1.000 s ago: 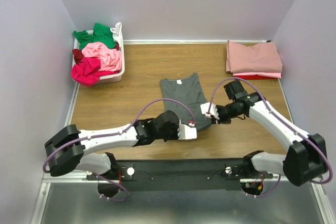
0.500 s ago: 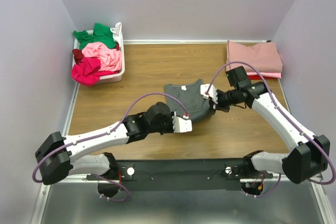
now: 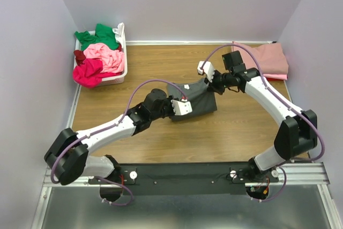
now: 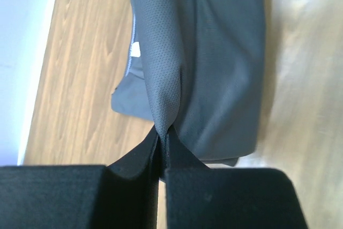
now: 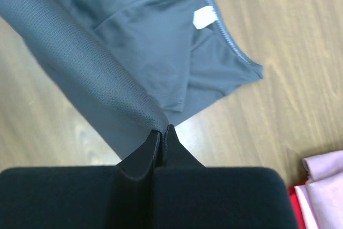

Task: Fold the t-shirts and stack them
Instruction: Fold the tshirt, then neatly place the folded tshirt to the corner

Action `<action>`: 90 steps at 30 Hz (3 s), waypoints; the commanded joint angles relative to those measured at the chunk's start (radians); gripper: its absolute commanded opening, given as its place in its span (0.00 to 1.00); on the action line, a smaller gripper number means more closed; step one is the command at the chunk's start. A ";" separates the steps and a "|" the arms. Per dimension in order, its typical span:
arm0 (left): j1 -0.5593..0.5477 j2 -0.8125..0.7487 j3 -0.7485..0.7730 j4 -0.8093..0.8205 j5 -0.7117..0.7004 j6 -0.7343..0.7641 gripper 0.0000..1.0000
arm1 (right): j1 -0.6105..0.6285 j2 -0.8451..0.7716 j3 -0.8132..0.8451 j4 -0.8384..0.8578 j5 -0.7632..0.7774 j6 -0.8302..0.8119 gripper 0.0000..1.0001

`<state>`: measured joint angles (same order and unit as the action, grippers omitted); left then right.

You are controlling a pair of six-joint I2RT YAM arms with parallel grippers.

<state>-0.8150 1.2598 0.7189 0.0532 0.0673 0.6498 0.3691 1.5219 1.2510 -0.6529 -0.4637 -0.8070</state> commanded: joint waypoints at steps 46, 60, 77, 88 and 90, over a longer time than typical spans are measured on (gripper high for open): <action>0.257 0.624 0.436 0.217 -0.060 -0.004 0.11 | -0.039 0.506 0.289 0.391 0.287 0.374 0.16; 0.324 0.374 0.707 -0.030 -0.328 -0.401 0.90 | -0.176 0.242 0.003 0.495 0.182 0.793 0.79; 0.341 -0.614 -0.070 -0.003 -0.112 -0.576 0.95 | -0.180 0.544 0.065 0.418 -0.116 1.071 0.89; 0.341 -0.665 -0.125 0.053 -0.123 -0.570 0.95 | -0.182 0.722 0.271 0.412 0.034 1.072 0.90; 0.341 -0.662 -0.127 0.054 -0.119 -0.566 0.95 | -0.182 0.741 0.294 0.409 0.045 1.077 0.90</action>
<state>-0.4789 0.5938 0.5995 0.0769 -0.0666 0.0849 0.1879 2.1654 1.5208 -0.1959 -0.5346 0.2623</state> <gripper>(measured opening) 0.952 0.896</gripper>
